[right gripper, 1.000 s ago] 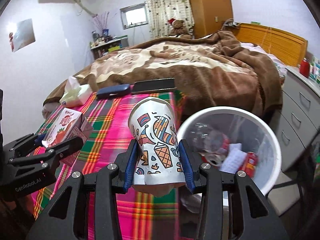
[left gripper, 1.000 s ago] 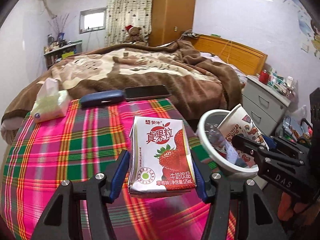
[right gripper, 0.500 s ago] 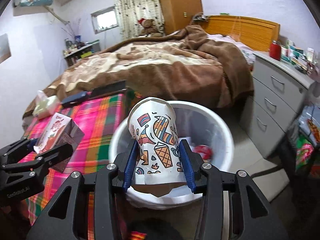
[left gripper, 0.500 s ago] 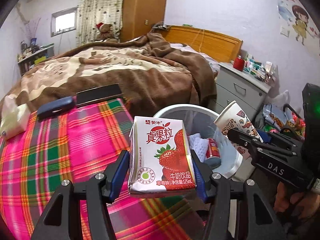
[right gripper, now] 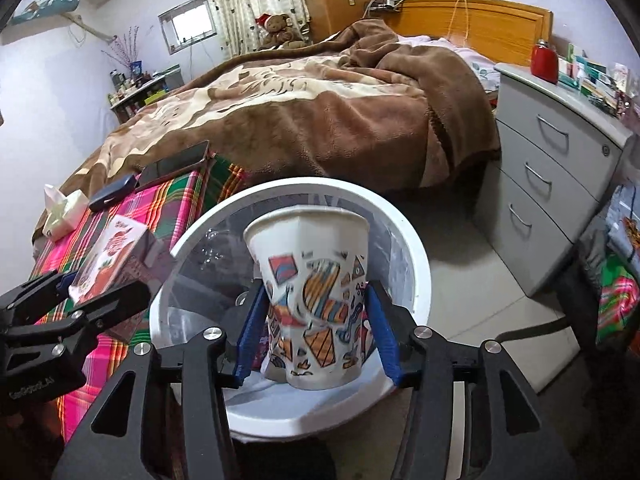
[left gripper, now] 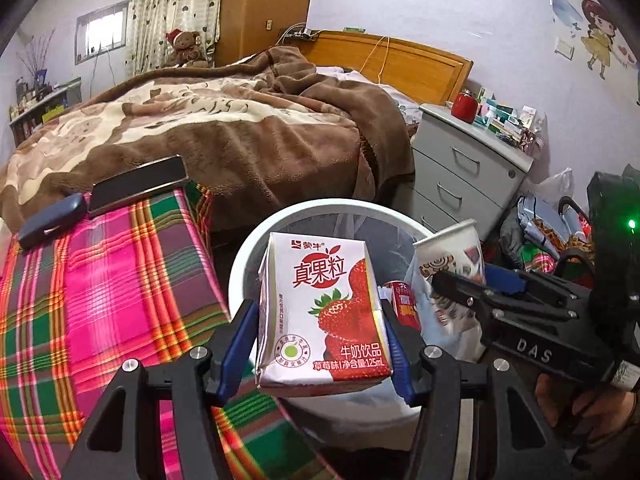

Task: Collect trash

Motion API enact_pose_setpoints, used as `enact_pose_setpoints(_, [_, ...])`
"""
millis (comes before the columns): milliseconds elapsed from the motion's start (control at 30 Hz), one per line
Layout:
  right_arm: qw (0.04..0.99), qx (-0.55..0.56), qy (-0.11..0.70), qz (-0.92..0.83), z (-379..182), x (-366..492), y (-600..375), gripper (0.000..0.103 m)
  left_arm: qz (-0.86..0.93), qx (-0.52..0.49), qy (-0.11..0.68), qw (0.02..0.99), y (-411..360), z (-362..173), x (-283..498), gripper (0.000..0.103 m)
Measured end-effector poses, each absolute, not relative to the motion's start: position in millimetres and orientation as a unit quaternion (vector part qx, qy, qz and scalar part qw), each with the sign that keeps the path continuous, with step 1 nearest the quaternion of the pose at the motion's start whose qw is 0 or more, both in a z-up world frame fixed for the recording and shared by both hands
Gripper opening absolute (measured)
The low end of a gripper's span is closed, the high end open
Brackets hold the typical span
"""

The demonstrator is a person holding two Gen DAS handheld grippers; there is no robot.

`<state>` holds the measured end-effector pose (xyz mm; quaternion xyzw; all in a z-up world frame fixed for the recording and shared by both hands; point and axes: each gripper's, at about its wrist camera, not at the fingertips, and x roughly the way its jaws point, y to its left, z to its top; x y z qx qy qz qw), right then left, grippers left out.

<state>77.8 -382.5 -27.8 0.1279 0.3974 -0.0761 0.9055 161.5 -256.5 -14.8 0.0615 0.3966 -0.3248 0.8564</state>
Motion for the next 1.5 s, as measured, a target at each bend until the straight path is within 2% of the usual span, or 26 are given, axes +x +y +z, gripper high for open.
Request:
enact_pose_setpoints(167, [0.903, 0.120, 0.403, -0.088, -31, 78, -386, 0.055, -0.329, 0.045, 0.392, 0.858, -257, -16, 165, 0.068])
enact_pose_setpoints(633, [0.916, 0.135, 0.369, -0.085, -12, 56, -383, 0.056, -0.302, 0.049, 0.384, 0.871, -233, -4, 145, 0.069])
enact_pose_setpoints(967, [0.933, 0.116, 0.332, -0.079, 3, 24, -354, 0.056, -0.266, 0.048, 0.348, 0.898, -205, 13, 102, 0.069])
enact_pose_setpoints(1500, [0.950, 0.091, 0.291, -0.059, 3, -1, -312, 0.056, -0.189, 0.045, 0.331, 0.923, -150, 7, 48, 0.069])
